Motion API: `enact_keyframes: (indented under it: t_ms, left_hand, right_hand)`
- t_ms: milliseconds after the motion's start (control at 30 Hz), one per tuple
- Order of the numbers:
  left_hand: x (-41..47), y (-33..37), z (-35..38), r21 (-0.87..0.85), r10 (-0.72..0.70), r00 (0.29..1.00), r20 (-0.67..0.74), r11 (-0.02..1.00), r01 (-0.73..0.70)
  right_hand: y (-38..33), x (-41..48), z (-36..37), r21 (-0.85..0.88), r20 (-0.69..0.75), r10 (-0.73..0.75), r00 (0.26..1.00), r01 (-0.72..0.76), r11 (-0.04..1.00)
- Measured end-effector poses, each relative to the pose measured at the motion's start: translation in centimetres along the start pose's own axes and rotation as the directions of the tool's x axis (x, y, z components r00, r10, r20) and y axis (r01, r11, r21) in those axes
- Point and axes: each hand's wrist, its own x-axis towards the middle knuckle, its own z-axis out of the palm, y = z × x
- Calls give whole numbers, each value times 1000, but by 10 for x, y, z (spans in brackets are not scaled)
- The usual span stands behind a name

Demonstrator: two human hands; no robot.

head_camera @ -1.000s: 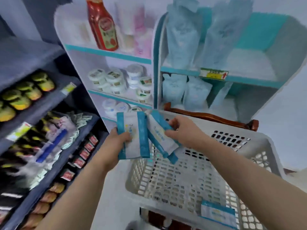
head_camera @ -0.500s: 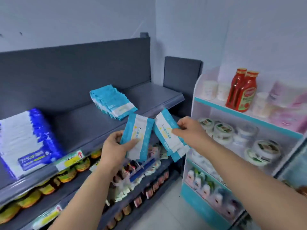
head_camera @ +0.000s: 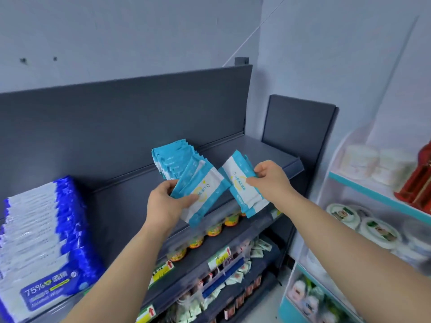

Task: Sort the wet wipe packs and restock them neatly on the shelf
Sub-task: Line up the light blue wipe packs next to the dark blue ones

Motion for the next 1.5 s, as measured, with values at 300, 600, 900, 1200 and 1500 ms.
enact_keyframes:
  t_ms: [300, 600, 900, 1200, 1500]
  left_hand:
    - [70, 3, 49, -297, -153, 988, 34, 942, 156]
    - [102, -9, 71, -255, -207, 977, -61, 949, 185]
    - [104, -5, 88, -388, -196, 973, -121, 912, 135]
    - [98, -10, 76, -338, -166, 918, -361, 940, 37]
    - [69, -22, 93, -433, -203, 888, -413, 901, 5]
  right_hand:
    - [15, 139, 8, -202, 163, -18, 987, 51, 978]
    - [33, 207, 36, -419, 483, -13, 876, 244, 875]
    - [0, 189, 51, 24, 739, -212, 640, 289, 957]
    - [11, 203, 26, 149, 710, -168, 684, 87, 985]
    - [26, 167, 53, 59, 752, -63, 656, 28, 998]
